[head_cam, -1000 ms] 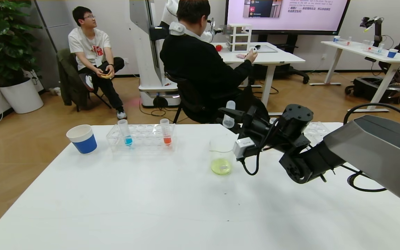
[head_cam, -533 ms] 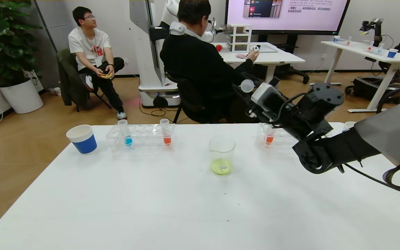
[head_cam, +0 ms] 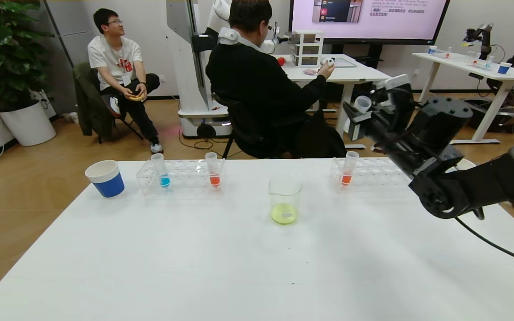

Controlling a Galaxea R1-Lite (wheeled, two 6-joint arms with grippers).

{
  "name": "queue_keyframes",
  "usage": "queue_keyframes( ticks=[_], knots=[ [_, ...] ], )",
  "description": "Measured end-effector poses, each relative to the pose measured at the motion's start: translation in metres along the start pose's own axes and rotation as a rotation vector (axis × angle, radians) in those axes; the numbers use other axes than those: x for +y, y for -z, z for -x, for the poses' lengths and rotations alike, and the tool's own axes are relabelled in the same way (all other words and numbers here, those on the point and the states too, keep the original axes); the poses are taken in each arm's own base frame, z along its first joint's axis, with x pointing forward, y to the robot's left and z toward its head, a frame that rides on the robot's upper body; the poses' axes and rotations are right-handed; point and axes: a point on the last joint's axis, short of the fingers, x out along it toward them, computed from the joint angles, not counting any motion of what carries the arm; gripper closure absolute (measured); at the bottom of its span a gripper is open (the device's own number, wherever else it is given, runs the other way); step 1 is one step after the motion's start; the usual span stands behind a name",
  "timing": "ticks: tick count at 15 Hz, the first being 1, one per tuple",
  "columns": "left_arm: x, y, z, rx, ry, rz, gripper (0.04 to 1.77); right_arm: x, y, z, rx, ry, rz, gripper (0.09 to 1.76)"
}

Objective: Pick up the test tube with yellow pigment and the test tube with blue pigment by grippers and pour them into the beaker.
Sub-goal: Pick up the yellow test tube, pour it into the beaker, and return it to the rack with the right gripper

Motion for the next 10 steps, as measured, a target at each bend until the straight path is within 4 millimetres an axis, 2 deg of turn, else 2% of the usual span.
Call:
queue_keyframes(
  ticks=[2, 5, 7, 10],
  knots=[
    [0.0, 0.0, 0.0, 0.0, 0.0, 0.0, 0.06, -0.03, -0.008, 0.008, 0.062, 0.054, -0.082, 1.33],
    [0.0, 0.0, 0.0, 0.0, 0.0, 0.0, 0.06, -0.072, -0.016, 0.019, 0.074, 0.125, -0.078, 1.33],
    [0.0, 0.0, 0.0, 0.0, 0.0, 0.0, 0.06, -0.1, -0.011, 0.028, 0.114, 0.172, -0.068, 1.33],
    [0.0, 0.0, 0.0, 0.0, 0.0, 0.0, 0.06, -0.141, 0.005, 0.044, 0.28, 0.271, -0.077, 1.33]
  ],
)
